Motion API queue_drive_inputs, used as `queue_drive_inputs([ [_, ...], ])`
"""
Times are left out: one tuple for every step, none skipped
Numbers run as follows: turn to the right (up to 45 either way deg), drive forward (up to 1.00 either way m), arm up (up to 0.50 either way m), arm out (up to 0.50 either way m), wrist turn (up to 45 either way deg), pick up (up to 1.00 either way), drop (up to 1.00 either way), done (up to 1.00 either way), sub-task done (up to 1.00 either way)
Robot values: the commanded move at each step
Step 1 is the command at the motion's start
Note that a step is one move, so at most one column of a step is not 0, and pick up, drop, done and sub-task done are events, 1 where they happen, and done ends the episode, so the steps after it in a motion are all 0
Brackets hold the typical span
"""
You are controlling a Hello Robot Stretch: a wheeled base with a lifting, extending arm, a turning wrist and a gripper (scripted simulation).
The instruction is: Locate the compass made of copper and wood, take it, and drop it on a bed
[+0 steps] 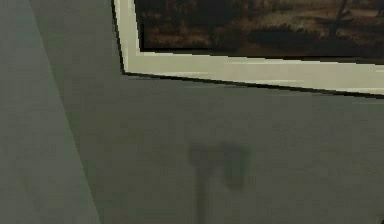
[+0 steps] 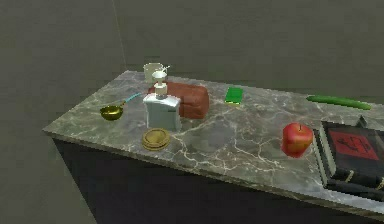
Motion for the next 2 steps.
queue_drive_inputs([
  [0.0, 0.00, 0.38, 0.00, 0.0, 0.00, 0.00, 0.00, 0.00],
  [0.0, 0.00, 0.00, 0.24, 0.0, 0.00, 0.00, 0.00, 0.00],
])
